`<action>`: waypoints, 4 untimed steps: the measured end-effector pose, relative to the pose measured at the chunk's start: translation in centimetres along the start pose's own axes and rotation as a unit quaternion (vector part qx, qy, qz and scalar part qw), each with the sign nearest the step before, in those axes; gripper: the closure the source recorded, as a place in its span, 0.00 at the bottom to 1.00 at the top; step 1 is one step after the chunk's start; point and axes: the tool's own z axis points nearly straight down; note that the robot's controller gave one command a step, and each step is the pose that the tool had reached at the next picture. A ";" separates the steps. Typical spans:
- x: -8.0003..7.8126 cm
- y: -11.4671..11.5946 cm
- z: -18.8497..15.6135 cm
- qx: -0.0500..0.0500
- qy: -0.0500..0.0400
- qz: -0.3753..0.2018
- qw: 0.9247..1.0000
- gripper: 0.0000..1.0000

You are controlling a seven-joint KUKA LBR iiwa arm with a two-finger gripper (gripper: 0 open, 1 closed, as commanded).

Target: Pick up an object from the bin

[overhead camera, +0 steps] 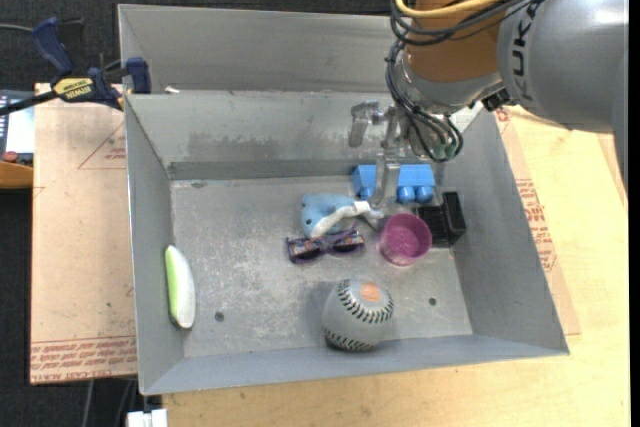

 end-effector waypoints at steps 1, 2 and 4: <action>1.9 1.4 -5.6 0.002 -0.010 -0.048 0.999 0.00; 0.5 -0.3 5.2 -0.001 -0.001 0.007 1.000 0.00; 0.4 -1.7 6.3 0.000 -0.004 0.034 0.999 0.00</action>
Offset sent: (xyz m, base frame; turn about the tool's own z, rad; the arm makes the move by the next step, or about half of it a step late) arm -0.0040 -0.0065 -0.0654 0.0281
